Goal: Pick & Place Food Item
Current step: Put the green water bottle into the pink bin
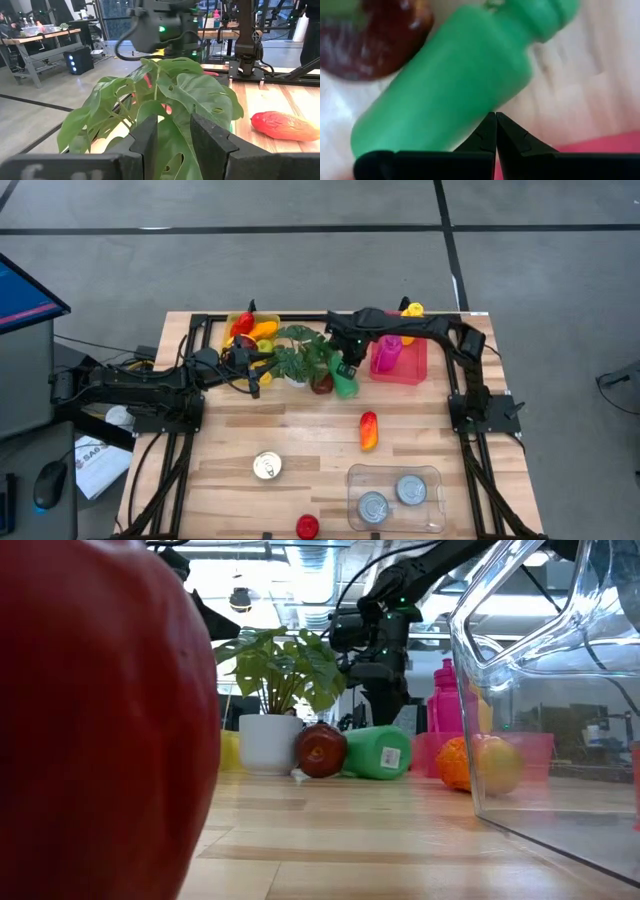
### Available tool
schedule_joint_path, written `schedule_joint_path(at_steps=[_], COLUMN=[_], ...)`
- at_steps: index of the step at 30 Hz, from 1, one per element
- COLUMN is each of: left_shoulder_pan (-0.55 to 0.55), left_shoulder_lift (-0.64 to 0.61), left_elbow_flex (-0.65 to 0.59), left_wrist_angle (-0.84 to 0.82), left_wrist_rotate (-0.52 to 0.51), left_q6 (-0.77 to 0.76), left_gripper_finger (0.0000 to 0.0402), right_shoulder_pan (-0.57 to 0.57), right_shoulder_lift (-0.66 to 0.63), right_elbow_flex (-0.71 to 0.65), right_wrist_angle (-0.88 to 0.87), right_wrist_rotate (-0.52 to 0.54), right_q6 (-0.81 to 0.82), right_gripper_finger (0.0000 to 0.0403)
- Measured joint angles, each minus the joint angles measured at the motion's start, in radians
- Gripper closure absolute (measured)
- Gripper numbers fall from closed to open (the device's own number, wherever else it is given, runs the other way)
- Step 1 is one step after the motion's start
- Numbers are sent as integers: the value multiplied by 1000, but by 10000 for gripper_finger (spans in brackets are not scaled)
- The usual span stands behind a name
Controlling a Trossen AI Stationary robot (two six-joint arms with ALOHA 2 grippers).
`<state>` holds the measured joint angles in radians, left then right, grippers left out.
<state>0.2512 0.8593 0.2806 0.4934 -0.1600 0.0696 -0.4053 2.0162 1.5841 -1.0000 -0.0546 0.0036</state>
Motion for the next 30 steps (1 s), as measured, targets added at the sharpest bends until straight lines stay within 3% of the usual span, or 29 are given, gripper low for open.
schedule_joint_path(at_steps=[7, 12, 21, 25, 30], left_shoulder_pan=[0, 0, 0, 0, 0], left_shoulder_lift=[0, 0, 0, 0, 0], left_elbow_flex=[0, 0, 0, 0, 0], left_wrist_angle=[0, 0, 0, 0, 0], left_wrist_rotate=[0, -1, -5, -5, -5], left_q6=[0, 0, -4, -4, -4], left_gripper_finger=[298, 298, 298, 298, 298], right_shoulder_pan=[48, 43, 9, -2, 3], right_shoulder_lift=[-6, -16, 0, 0, 0], right_elbow_flex=[0, 3, 3, 2, 3], right_wrist_angle=[-49, 103, 291, 273, 189], right_wrist_rotate=[49, 169, 125, 33, 2], right_q6=[22, 14, -38, -38, -22], right_gripper_finger=[403, 403, 403, 403, 403])
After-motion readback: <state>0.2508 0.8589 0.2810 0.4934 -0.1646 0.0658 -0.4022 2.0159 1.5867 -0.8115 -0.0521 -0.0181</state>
